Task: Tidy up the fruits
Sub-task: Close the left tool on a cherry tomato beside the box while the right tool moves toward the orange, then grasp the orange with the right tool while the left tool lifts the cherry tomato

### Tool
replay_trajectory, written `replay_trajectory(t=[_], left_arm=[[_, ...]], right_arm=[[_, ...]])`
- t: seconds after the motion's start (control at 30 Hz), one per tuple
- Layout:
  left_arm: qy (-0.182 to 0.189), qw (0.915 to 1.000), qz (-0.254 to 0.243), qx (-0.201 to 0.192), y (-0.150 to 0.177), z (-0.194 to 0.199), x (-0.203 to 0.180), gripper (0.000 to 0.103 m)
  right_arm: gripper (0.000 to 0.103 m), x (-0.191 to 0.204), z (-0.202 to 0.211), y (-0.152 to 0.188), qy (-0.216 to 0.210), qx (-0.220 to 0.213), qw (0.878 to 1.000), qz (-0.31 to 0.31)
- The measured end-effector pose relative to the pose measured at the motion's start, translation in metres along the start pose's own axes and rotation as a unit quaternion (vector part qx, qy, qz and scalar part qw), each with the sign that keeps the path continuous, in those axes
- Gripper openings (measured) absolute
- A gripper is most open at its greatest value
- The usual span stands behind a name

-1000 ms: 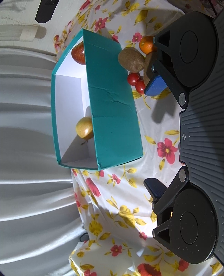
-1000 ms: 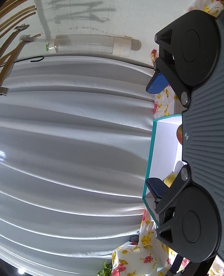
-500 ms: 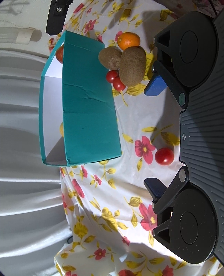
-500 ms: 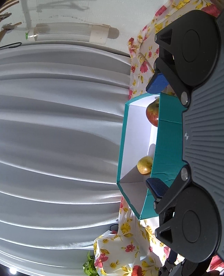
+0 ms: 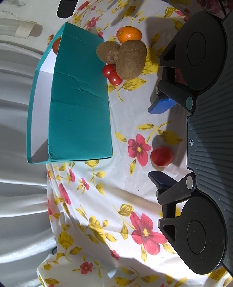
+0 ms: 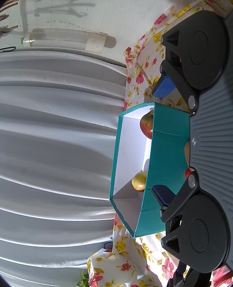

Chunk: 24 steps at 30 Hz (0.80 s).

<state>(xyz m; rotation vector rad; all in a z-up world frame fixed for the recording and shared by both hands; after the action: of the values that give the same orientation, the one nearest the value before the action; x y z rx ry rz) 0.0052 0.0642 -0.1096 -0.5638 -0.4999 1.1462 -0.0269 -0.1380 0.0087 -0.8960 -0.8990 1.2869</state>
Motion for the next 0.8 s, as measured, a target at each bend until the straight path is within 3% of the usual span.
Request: replay_trajectory(t=[0.07,0.23,0.6,0.8], left_arm=[[0.008,0.9999,0.005,0.006,0.002,-0.001,0.002,0.063],[0.012,0.9997,0.017,0.012,0.004,-0.002,0.009,0.056],[0.007,0.9994,0.027,0.020,0.004,-0.003,0.014,0.027],[0.019,0.9990,0.032,0.024,0.001,0.002,0.015,0.026]], right_arm=[[0.103,0.001,0.000,0.000,0.002,0.002,1.000,0.000],[0.103,0.003,0.001,0.001,0.004,0.002,1.000,0.003],[0.103,0.006,-0.002,0.001,0.016,0.009,1.000,0.001],[0.103,0.002,-0.007,0.009,0.036,0.022,0.999,-0.008]])
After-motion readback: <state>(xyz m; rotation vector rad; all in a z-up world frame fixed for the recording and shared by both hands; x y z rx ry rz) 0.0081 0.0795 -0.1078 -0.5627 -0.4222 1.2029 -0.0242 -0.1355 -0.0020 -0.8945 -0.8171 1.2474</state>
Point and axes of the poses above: each gripper's, at about its wrist camera, not at the fingertips, and z roughly against the way its jaws point, x to its left, y to its underside, the point moved 6 cm from there along -z, roughly the way its jaws point, and after that the axes turned 9 degrees about -z, right-handed, at the moved point
